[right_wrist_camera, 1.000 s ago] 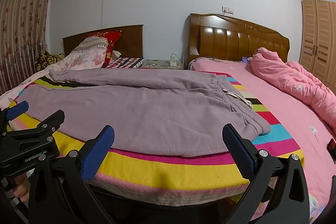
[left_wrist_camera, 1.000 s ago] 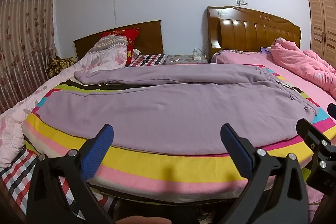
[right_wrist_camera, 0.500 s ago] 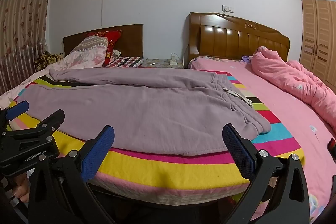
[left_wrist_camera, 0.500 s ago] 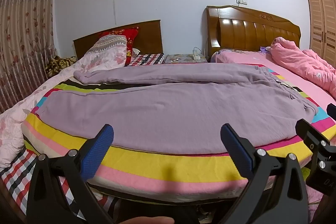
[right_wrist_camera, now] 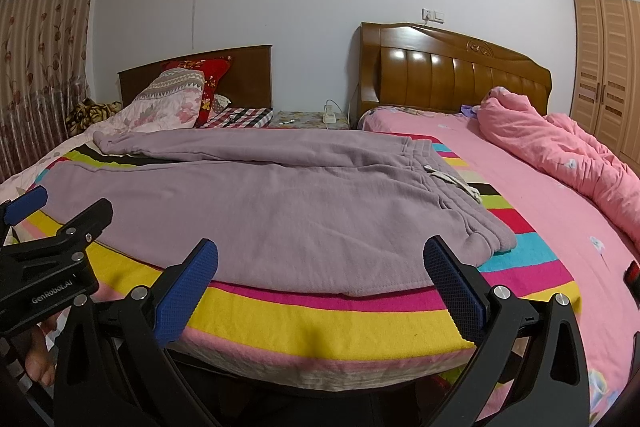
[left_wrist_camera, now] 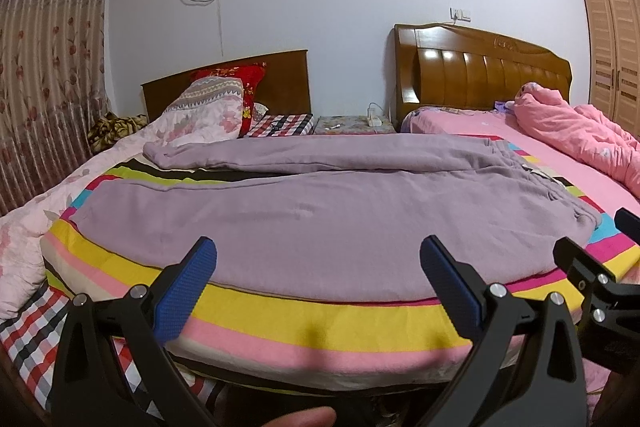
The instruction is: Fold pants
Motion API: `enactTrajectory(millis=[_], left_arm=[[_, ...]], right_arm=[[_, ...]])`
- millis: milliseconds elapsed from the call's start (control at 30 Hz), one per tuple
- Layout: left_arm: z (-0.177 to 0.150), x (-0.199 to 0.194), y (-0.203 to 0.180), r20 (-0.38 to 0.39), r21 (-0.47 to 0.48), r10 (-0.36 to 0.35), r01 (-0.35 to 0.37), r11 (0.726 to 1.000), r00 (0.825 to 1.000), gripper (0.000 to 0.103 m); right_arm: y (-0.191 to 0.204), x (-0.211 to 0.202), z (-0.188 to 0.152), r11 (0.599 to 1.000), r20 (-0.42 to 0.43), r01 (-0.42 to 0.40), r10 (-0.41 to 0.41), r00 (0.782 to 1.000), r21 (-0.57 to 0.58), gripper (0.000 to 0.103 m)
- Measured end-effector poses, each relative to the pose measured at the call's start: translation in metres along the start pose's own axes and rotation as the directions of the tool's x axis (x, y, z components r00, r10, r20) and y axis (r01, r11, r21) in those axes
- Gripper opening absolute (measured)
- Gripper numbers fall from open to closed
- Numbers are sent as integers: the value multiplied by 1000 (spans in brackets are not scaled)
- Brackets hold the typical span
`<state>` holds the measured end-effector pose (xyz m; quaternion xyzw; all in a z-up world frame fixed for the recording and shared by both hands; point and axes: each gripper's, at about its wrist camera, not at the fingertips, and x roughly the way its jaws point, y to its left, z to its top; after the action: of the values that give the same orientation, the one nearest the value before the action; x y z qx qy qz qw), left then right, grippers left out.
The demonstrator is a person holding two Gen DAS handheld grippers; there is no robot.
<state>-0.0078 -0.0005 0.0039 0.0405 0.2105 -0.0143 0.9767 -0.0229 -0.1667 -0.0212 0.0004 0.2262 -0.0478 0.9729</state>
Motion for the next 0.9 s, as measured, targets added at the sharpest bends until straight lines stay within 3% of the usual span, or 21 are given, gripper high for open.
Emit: enactTrajectory(millis=[900], left_arm=[[0,6,6,-39,-20,-19,18,1000,999,102]], right_arm=[[1,-2,-6,1000,1,0,0,1000,4,99]])
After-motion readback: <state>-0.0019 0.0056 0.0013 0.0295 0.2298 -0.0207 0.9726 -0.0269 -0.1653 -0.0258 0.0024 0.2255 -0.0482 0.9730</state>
